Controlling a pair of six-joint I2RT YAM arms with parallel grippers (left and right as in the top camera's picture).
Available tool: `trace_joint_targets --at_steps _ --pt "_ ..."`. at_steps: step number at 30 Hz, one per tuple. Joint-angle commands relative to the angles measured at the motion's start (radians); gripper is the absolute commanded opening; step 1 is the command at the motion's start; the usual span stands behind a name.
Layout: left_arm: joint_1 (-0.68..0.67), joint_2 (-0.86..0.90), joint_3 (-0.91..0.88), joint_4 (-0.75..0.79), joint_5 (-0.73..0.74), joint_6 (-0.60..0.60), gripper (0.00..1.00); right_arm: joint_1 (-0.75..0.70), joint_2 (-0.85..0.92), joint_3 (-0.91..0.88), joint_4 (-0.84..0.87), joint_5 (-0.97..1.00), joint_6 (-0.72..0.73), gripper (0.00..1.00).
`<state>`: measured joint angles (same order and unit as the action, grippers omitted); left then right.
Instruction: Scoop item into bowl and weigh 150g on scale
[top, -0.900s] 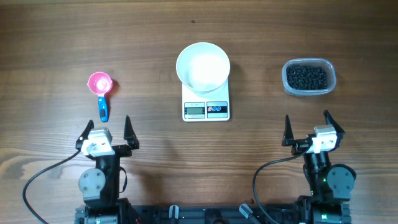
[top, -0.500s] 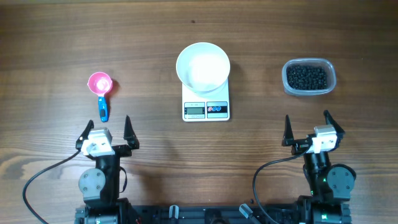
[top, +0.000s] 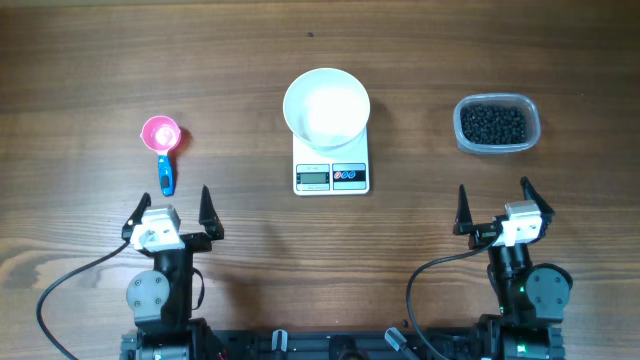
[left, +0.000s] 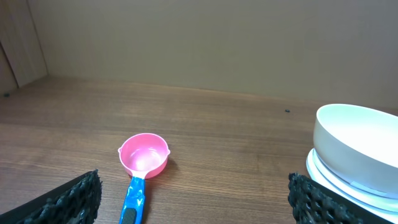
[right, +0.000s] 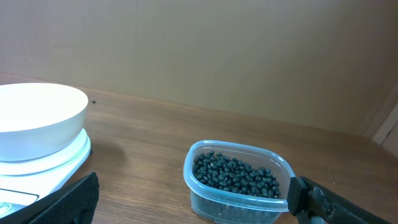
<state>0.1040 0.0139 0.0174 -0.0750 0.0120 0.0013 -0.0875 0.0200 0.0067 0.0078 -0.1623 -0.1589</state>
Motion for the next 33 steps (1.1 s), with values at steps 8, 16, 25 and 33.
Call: trace_joint_targets --at_steps 8,16,25,33 --pt "0.006 -0.011 -0.011 0.001 -0.01 -0.01 1.0 0.005 -0.01 -0.002 0.003 0.013 0.001 0.99" --pt "0.006 -0.011 -0.011 0.001 -0.01 -0.01 1.0 0.005 -0.01 -0.002 0.003 0.013 0.002 1.0" --pt "0.006 -0.011 -0.011 0.001 -0.009 -0.01 1.0 0.005 -0.01 -0.002 0.003 0.017 0.001 1.0" --pt "0.006 -0.011 -0.01 0.013 0.005 -0.01 1.0 0.005 -0.01 -0.001 0.037 -0.097 0.005 1.0"
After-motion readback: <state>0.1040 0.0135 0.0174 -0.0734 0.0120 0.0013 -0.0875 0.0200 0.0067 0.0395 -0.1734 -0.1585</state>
